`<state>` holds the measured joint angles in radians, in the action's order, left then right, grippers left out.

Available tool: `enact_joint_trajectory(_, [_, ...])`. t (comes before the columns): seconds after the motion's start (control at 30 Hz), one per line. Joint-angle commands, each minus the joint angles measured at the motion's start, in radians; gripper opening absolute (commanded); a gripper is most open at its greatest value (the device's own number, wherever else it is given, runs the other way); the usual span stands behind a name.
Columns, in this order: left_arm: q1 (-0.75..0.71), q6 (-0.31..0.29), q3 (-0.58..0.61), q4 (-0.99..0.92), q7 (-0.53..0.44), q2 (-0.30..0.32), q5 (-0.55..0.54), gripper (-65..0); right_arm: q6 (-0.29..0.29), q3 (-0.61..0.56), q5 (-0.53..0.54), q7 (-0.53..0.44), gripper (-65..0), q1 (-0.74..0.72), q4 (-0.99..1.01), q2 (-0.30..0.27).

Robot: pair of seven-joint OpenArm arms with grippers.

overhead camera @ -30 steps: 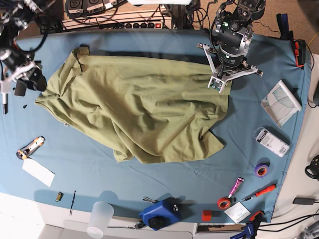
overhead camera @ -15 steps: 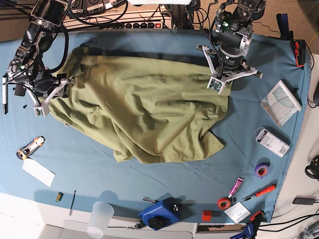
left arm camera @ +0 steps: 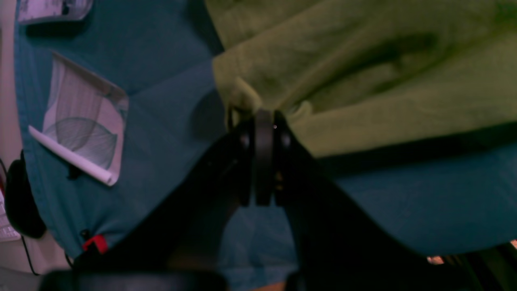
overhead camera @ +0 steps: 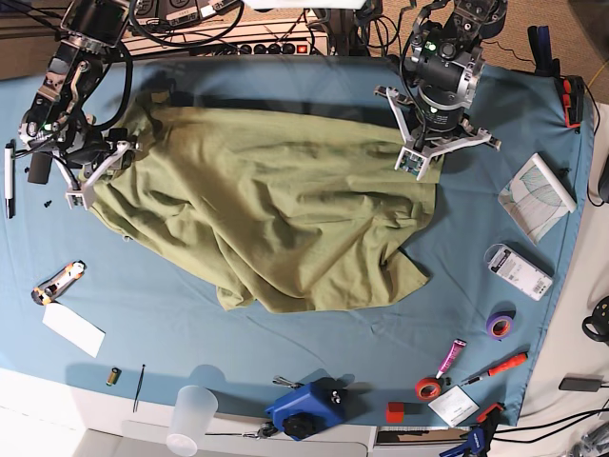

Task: Layout the t-shirt on the table in an organized manner, then fold the t-shirt properly
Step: 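Pull the shirt edge with the right gripper away from the left gripper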

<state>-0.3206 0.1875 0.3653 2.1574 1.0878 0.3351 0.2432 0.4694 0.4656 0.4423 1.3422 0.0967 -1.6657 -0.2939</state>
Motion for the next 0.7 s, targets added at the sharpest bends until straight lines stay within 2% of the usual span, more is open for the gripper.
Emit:
enact_joint_trajectory(0.0, [0.003,0.006,-0.002,0.018,-0.015,0.003,0.015,-65.0,-0.002,0.005,0.005,-0.006,-40.2,-0.011,-0.008,-0.014])
enact_joint_trajectory(0.03, [0.003,0.006,-0.002,0.018,-0.016,0.003,0.015,-65.0,-0.002,0.005,0.005,-0.001,-42.2,-0.011,-0.008,-0.015])
enact_joint_trajectory(0.17, [0.002,0.006,-0.002,0.018,-0.039,0.003,0.015,-65.0,0.012,0.008,-0.003,0.054,-65.0,-0.011,-0.014,-0.017])
enact_joint_trajectory(0.4, [0.002,0.006,-0.002,0.018,-0.040,0.003,0.015,-65.0,0.039,0.030,-0.066,0.054,-65.0,0.008,-0.085,-0.017])
enact_joint_trajectory(0.57, [0.003,0.006,-0.002,0.018,-0.041,0.003,0.015,-65.0,0.038,0.144,-0.060,0.037,-65.0,0.071,-0.281,-0.017])
enact_joint_trajectory(0.67, [0.002,0.006,-0.002,0.018,-0.041,0.003,0.015,-65.0,0.039,0.225,0.000,0.034,-65.0,0.111,-0.346,-0.016])
